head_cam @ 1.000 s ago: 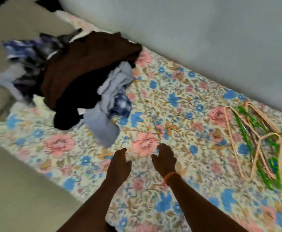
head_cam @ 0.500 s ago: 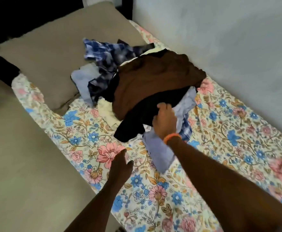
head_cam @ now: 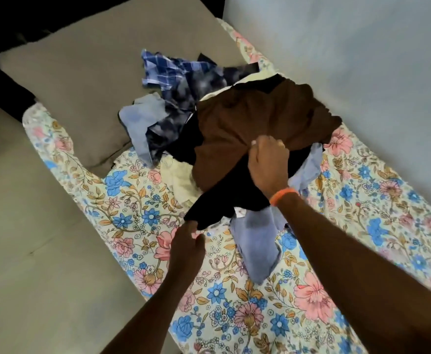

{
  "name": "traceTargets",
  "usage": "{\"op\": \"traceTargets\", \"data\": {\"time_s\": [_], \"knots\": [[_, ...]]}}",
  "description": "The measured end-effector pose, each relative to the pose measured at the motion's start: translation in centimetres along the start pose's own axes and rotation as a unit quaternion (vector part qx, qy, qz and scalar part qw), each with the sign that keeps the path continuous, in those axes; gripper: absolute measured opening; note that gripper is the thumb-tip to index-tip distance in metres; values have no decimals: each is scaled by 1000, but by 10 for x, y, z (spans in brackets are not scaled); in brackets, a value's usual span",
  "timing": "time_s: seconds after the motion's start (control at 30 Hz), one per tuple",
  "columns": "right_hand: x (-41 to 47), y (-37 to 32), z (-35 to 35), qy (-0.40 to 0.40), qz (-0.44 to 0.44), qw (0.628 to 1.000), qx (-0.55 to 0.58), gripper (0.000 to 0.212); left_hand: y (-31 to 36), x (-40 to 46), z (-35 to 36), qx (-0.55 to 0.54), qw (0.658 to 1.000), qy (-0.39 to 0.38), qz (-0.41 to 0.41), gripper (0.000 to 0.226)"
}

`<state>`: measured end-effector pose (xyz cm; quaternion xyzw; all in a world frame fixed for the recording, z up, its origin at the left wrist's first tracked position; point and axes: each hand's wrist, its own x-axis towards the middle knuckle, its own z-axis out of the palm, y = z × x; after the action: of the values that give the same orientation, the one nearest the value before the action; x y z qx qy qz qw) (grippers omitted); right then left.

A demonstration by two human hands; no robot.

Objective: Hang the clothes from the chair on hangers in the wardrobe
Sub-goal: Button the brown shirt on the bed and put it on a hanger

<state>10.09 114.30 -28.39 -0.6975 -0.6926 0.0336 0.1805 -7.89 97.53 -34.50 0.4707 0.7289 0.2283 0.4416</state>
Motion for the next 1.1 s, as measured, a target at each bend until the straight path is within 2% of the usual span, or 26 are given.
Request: {"op": "traceTargets", "data": {"time_s": [0.1,0.17,0.2,0.23,0.3,0.33,0.37,0.43,0.53,0.63,0.7,0.77,0.83,0.93,0.97,1.03,1.1], "knots": [[-44,-1,-49,38,68,984,162,38,53,0,-6,-53,992,12,117,92],[-76,-4,-81,42,141,958,246,50,89,1,-7,-42,987,-20,156,117],[-90,-5,-98,40,168,945,279,53,107,0,-5,-32,984,-47,167,116],[-102,-5,-113,36,182,932,312,54,122,-3,-2,-23,981,-70,180,102],[-121,-5,-145,29,192,908,371,53,148,-14,7,-21,976,-80,200,55],[-129,-4,-158,27,199,902,381,54,160,-23,8,-27,977,-75,197,38],[-136,-1,-172,34,213,899,382,55,173,-37,9,-41,980,-86,173,30],[-148,7,-203,65,259,892,365,56,197,-71,5,-70,980,-130,129,30],[-168,14,-248,119,310,871,363,49,225,-125,-10,-114,971,-177,112,30],[-196,2,-289,102,308,850,415,41,256,-176,-26,-180,966,-180,38,13],[-225,-12,-318,65,259,851,453,61,281,-211,-36,-236,955,-175,-43,9],[-257,-23,-341,14,206,884,420,76,304,-242,-48,-295,932,-184,-107,18],[-281,-29,-361,18,197,901,386,60,324,-262,-57,-316,912,-210,-154,31],[-303,-29,-405,75,235,861,444,35,346,-291,-68,-342,881,-271,-184,39],[-308,-27,-420,72,236,848,469,32,352,-301,-72,-334,880,-285,-180,35],[-314,-20,-449,28,226,832,506,28,358,-321,-79,-280,900,-295,-159,28],[-317,-11,-476,-1,239,813,531,27,360,-338,-85,-235,918,-294,-126,38]]}}
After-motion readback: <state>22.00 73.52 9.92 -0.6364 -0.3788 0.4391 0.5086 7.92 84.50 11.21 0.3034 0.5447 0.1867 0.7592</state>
